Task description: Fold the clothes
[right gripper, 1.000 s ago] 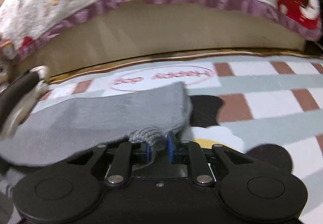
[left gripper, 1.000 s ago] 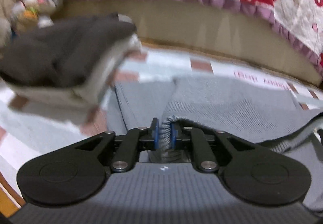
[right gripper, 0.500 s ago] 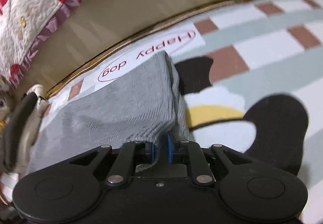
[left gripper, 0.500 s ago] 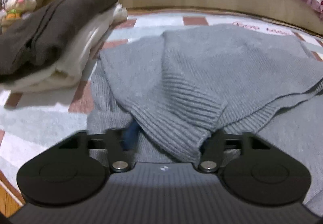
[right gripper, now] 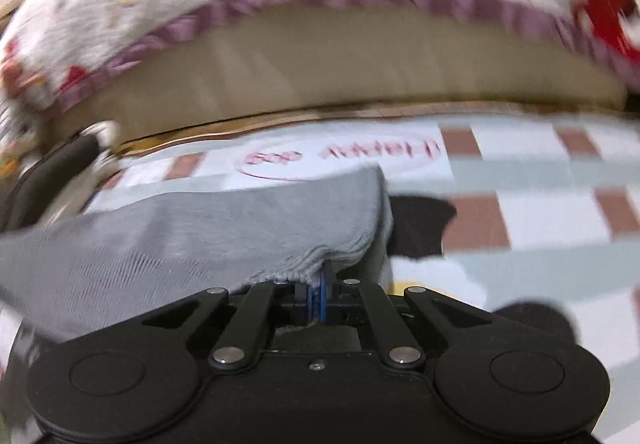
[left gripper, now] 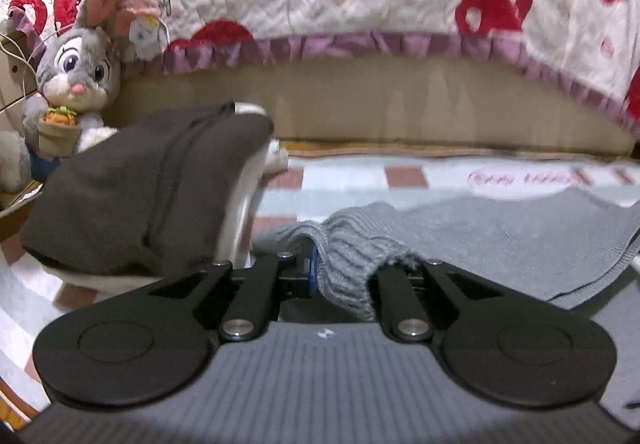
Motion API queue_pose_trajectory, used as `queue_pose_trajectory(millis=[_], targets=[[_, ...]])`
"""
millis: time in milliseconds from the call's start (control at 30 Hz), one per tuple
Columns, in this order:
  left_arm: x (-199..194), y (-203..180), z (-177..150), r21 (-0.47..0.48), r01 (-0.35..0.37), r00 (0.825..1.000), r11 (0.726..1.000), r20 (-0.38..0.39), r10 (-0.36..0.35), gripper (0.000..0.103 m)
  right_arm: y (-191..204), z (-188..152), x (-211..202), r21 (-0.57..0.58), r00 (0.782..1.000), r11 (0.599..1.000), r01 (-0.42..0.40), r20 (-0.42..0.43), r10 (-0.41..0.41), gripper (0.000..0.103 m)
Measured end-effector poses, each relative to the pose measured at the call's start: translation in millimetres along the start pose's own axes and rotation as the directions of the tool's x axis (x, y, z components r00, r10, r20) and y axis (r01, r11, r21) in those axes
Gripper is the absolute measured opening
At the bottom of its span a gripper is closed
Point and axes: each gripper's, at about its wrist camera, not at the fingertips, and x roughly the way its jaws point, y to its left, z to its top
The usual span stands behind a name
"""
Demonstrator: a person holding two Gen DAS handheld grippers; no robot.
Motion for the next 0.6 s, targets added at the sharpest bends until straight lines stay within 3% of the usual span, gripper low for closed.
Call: queue_pose_trajectory(millis=[133, 233, 433, 500, 600], targets=[[-43, 20, -1, -0.046, 0.059, 0.998, 0.997, -0.035, -0.06, 0.009, 0, 14, -49, -0.044, 0.993, 0.997, -0.056, -0.102, 0.051, 0.003], [-73, 23, -16, -0.03, 0.079, 0.994, 0.996, -0.077, -0.081, 0.009, 6, 8, -79, -0.098, 0.974, 0.988, -0.119, -0.203, 0.098, 0.003], [-82, 33, -68, -0.121, 0.099, 0.961, 0.988, -0.245, -0.126, 0.008, 23, -28, -80, -0.244, 0.934, 0.961, -0.126, -0.356, 0.032, 0.003], [-90, 35, -69, -0.15, 0.123, 0.959, 0.981, -0.235, -0.156, 0.008, 27, -31, -81, -0.279, 0.928, 0.952, -0.128, -0.373, 0.016, 0.003], [-100, 47, -64, -0.265, 0.182, 0.95, 0.947, -0.203, -0.239, 0.008, 31, -19, -96, -0.36, 0.947, 0.928, -0.097, -0.319, -0.025, 0.003]])
